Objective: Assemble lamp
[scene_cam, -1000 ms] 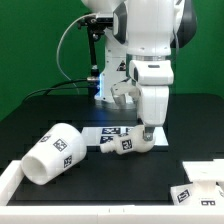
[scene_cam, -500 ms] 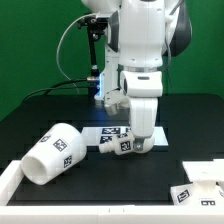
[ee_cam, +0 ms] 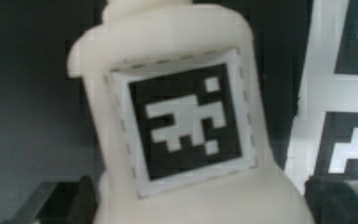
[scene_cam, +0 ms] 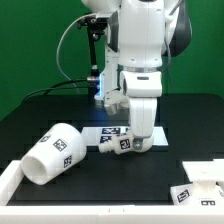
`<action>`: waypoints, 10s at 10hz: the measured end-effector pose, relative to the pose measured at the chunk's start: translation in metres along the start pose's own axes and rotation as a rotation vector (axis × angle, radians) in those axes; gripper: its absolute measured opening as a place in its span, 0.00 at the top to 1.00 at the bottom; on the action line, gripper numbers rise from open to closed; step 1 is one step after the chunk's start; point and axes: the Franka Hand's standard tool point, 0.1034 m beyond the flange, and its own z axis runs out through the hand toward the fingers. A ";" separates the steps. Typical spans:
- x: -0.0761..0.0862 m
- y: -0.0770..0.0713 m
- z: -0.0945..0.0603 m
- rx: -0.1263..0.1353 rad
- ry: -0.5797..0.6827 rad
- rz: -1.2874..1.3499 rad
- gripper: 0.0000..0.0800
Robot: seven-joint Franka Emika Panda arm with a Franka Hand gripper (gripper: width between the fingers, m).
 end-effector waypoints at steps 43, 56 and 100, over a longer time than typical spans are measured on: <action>0.048 0.024 -0.020 0.465 -0.287 1.689 0.13; 0.031 0.013 0.000 0.922 -0.673 1.693 0.13; 0.066 0.222 -0.128 -0.272 0.374 1.558 0.28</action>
Offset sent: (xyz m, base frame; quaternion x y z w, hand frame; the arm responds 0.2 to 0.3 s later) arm -0.0064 0.0056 0.0153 -0.0372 0.0073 0.1287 0.9910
